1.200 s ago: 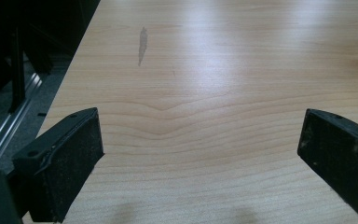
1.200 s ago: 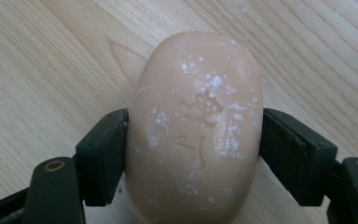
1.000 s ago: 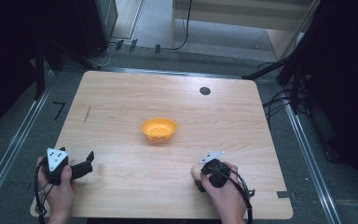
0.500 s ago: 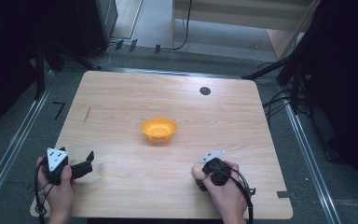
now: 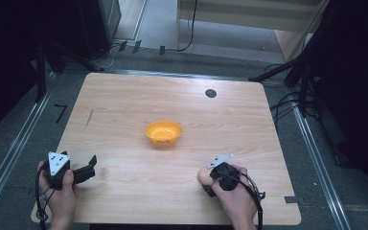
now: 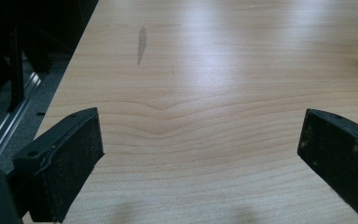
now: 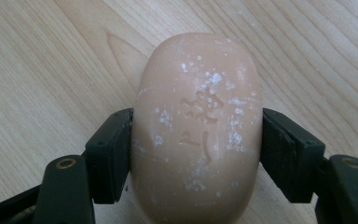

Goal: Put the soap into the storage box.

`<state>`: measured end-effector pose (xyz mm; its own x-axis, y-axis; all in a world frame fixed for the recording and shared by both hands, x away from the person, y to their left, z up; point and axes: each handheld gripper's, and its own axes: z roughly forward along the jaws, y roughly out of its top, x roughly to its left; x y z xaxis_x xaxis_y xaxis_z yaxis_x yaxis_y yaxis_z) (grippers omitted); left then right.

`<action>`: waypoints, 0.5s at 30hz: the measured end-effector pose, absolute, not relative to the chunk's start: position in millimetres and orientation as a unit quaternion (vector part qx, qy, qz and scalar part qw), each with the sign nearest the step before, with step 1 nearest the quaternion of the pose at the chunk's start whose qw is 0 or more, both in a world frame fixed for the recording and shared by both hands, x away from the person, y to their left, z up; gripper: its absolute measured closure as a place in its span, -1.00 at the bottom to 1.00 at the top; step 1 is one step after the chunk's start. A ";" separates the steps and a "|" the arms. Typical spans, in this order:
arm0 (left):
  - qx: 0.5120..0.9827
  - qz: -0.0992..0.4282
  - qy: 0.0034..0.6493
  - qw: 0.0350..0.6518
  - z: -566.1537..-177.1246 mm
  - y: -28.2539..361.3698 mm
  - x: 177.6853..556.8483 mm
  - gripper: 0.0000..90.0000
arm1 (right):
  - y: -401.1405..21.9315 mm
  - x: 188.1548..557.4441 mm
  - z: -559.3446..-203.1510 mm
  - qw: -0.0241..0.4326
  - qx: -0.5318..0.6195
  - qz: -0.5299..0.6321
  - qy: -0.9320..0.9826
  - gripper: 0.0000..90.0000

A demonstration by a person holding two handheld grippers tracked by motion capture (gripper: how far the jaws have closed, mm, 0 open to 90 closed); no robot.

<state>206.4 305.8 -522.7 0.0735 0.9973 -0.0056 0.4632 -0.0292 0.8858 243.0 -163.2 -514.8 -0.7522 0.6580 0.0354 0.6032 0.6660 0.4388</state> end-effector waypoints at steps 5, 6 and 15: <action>0.626 0.350 0.583 0.381 -522.7 305.8 206.3 -0.99 | -164.2 243.8 -510.6 0.063 0.339 0.223 0.912 -0.29; 0.626 0.350 0.583 0.381 -522.7 305.9 206.4 -0.99 | -164.2 244.4 -509.8 0.063 0.336 0.224 0.913 -0.29; 0.626 0.349 0.583 0.383 -522.7 306.2 206.4 -0.99 | -160.6 248.9 -501.1 0.066 0.319 0.220 0.920 -0.29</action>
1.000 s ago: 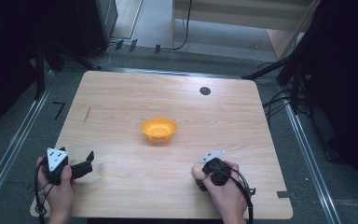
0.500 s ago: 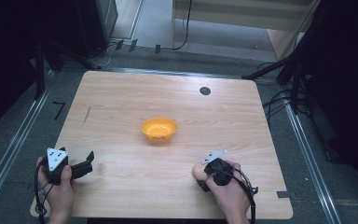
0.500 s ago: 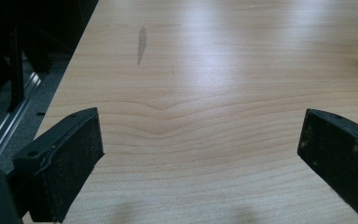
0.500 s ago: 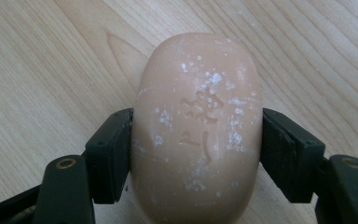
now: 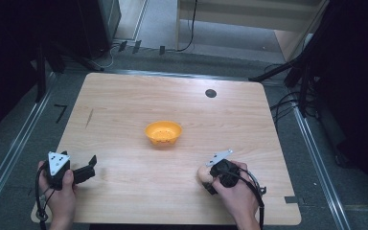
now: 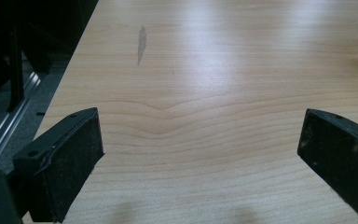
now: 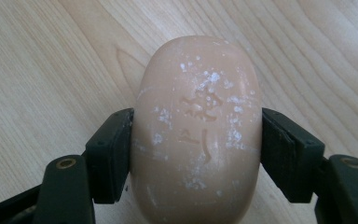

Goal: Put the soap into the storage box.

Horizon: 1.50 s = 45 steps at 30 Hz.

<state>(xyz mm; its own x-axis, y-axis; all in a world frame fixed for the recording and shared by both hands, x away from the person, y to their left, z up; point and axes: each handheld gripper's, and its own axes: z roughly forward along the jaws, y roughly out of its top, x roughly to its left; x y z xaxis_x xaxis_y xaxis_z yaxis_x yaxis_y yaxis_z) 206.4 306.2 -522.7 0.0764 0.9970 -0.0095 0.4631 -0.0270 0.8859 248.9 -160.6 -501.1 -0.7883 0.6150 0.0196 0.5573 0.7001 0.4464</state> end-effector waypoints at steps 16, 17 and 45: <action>0.626 0.349 0.583 0.383 -522.7 306.1 206.4 -0.99 | -159.1 260.4 -489.1 0.061 0.275 0.231 0.931 -0.28; 0.626 0.349 0.583 0.382 -522.7 306.1 206.4 -0.99 | -159.3 261.7 -488.5 0.065 0.269 0.232 0.932 -0.28; 0.626 0.350 0.583 0.382 -522.8 306.3 206.6 -0.99 | -148.5 287.2 -473.0 0.065 0.169 0.233 0.955 -0.28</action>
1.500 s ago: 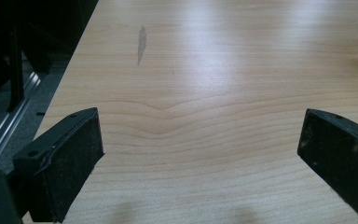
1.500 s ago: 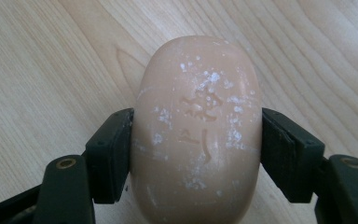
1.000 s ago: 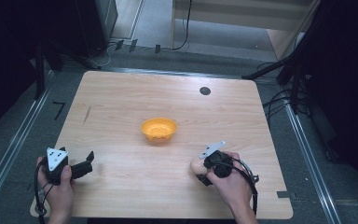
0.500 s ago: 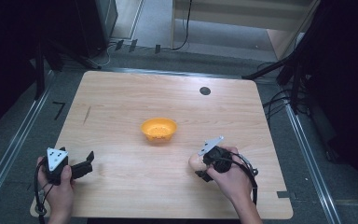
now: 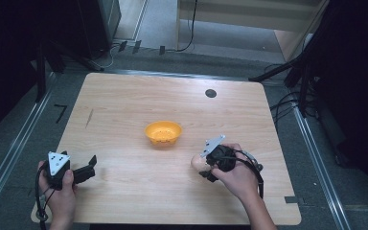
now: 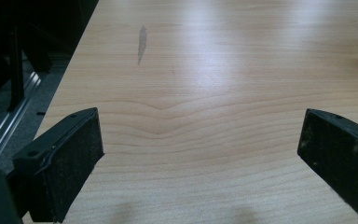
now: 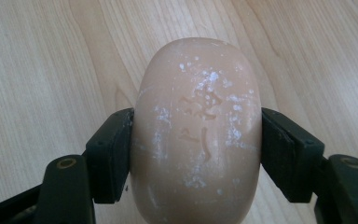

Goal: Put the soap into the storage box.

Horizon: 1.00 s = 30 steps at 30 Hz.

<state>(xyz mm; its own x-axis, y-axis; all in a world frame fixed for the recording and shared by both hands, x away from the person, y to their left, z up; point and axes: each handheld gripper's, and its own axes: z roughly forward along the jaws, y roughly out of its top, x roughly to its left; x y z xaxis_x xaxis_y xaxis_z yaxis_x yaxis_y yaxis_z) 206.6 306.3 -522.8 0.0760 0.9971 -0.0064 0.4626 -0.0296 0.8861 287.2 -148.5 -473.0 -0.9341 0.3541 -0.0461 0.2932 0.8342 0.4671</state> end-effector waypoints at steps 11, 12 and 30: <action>0.626 0.350 0.583 0.382 -522.8 306.3 206.6 -0.99 | -141.6 302.5 -465.0 0.062 0.125 0.238 0.961 -0.28; 0.626 0.350 0.583 0.382 -522.7 306.3 206.6 -0.99 | -139.6 306.1 -464.1 0.064 0.118 0.238 0.962 -0.28; 0.627 0.350 0.582 0.382 -522.8 306.3 206.8 -0.99 | -120.3 331.6 -449.2 0.036 0.042 0.250 0.967 -0.28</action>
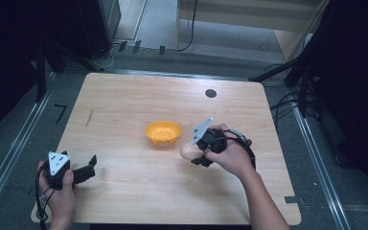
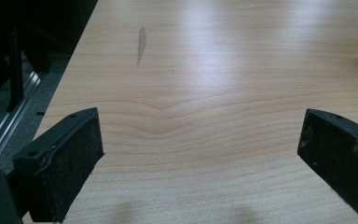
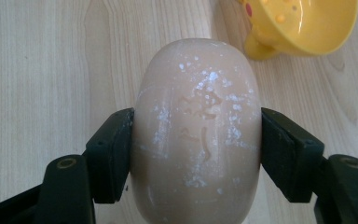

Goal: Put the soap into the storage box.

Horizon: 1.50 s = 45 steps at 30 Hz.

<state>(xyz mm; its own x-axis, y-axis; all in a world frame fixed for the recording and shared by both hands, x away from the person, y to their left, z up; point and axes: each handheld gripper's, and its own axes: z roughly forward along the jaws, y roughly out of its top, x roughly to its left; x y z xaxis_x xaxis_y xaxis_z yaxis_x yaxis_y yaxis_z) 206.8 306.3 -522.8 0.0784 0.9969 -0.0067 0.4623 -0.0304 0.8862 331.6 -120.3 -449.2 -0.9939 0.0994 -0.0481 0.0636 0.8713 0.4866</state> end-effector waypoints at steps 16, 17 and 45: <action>0.628 0.351 0.581 0.381 -522.7 305.7 206.9 -0.99 | -102.4 353.6 -444.1 0.020 -0.005 0.257 0.966 -0.28; 0.627 0.351 0.582 0.381 -522.7 305.7 207.0 -0.99 | -101.5 355.1 -443.7 0.019 -0.009 0.257 0.966 -0.28; 0.628 0.351 0.580 0.382 -522.7 305.6 206.9 -0.99 | -65.3 395.2 -429.0 0.012 -0.035 0.252 0.967 -0.28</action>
<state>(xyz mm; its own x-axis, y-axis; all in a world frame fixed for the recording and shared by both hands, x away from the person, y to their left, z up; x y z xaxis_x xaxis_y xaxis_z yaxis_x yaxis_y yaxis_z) 206.9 305.6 -522.7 0.0809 0.9967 -0.0022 0.4617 -0.0355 0.8863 395.2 -65.3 -429.0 -0.9973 -0.0615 -0.0410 -0.0737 0.8710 0.4858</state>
